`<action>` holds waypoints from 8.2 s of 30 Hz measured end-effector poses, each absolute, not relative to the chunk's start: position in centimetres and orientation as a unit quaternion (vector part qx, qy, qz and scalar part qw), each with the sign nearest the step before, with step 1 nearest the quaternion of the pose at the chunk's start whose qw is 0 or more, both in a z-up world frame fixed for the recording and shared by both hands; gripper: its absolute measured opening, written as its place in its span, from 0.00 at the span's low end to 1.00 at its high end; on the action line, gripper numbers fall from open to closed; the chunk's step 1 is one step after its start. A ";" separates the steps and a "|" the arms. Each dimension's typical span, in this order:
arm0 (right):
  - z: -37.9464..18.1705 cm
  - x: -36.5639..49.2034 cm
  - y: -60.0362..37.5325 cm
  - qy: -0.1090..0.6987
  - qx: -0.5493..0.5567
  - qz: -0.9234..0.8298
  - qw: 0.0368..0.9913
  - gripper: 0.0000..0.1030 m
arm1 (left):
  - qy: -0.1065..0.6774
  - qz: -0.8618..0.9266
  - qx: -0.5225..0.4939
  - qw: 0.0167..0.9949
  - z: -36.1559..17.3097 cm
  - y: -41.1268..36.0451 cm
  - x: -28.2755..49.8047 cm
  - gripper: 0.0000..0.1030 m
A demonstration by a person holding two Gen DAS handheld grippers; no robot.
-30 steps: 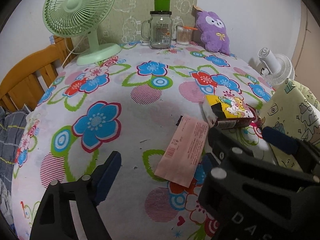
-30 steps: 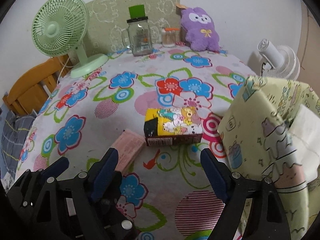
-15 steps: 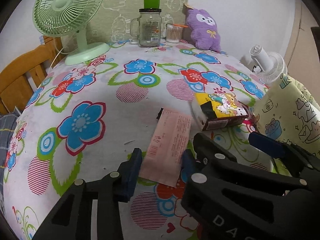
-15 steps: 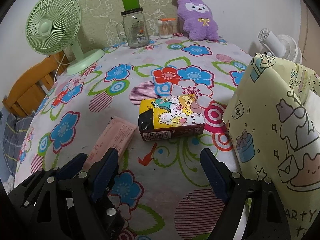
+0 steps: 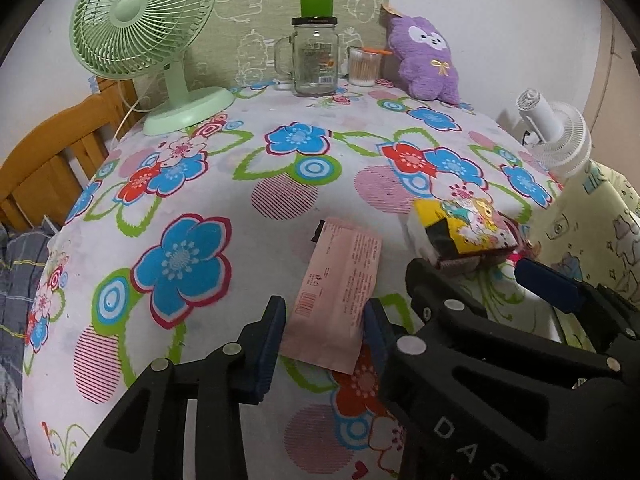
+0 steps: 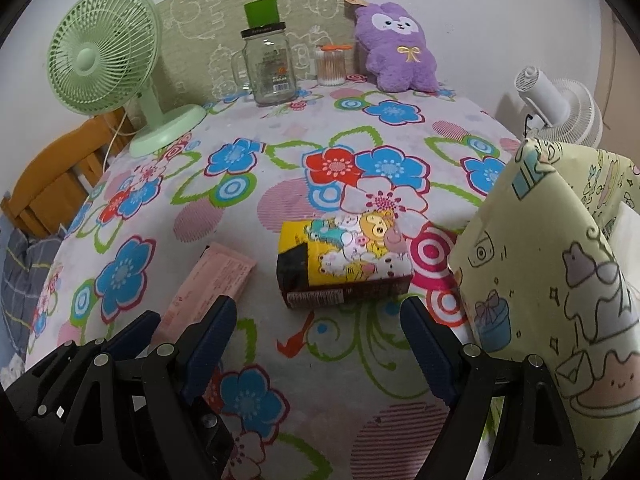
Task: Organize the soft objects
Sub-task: 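Close the right gripper on the yellow cartoon snack box while the left gripper holds the packet, then carry the snack box with the right gripper while the left gripper carries the packet to the box, then open the right gripper over the box while the left gripper releases the pink packet inside, then withdraw both tools upward and back from the box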
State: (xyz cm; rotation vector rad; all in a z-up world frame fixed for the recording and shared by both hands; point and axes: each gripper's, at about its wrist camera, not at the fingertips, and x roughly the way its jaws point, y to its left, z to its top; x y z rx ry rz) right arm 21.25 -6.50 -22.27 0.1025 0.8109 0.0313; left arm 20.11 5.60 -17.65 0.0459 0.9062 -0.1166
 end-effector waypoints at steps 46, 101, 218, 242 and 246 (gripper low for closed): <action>-21.3 20.3 -5.2 0.393 0.013 0.089 0.915 0.29 | 0.421 -0.046 0.003 0.906 -16.4 5.9 17.7 0.38; -10.6 10.0 -7.4 0.289 0.000 0.136 0.948 0.20 | 0.324 -0.020 0.002 0.946 -6.1 3.9 8.5 0.37; -12.4 12.4 -25.7 0.316 0.049 0.066 0.945 0.86 | 0.371 -0.099 0.032 0.923 -7.9 -13.2 12.4 0.92; -8.6 6.8 -21.5 0.269 0.032 0.057 0.961 0.98 | 0.321 -0.076 0.037 0.943 -4.1 -8.2 7.9 1.00; -7.9 5.8 -20.6 0.260 0.031 0.058 0.964 0.98 | 0.311 -0.071 0.034 0.947 -3.3 -6.8 7.1 1.00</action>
